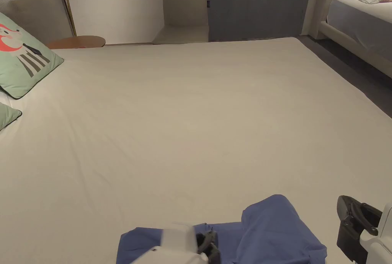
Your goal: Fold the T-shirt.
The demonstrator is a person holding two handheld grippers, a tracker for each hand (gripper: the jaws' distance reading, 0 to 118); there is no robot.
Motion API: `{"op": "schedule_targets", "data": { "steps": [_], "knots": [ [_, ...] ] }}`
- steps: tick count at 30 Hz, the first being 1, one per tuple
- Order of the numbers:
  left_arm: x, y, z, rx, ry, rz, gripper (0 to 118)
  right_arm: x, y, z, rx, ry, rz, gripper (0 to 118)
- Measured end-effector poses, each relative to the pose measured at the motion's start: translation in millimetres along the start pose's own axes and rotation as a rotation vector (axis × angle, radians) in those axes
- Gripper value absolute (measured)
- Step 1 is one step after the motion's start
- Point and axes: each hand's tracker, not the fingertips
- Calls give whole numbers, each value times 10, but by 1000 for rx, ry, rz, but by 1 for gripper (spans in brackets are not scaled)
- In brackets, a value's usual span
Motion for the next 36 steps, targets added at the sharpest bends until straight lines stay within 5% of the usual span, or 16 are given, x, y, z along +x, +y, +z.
{"op": "schedule_targets", "data": {
  "steps": [6,8,9,10,12,19,20,23,25,28,36],
  "knots": [
    [-1040,367,650,14,-41,298,1,-92,91,-27,2,17,-3,1],
    [-1480,412,766,-45,-64,395,10,-129,89,-39,-1,24,-3,1],
    [-1638,397,803,-64,-96,427,27,-92,48,-60,-4,30,-4,1],
    [-1755,377,826,-75,-107,446,64,-103,38,-70,-6,33,-3,1],
    [-1929,334,818,-95,-96,480,110,-136,31,-77,-10,43,4,1],
    [-2287,-33,539,-175,-222,779,107,-246,46,-60,-9,56,28,1],
    [-1924,-13,592,-186,-234,785,101,-244,55,-55,-9,54,30,1],
    [-1751,-46,470,-189,-222,756,54,-262,107,-63,-7,50,33,1],
    [-1824,-74,354,-210,-149,726,10,-270,115,-55,-6,47,36,1],
    [-1903,-82,388,-199,-181,818,9,-270,136,-34,-1,46,39,1],
    [-2121,45,1031,-111,-55,790,8,-298,168,-22,3,47,38,1]
  ]
}}
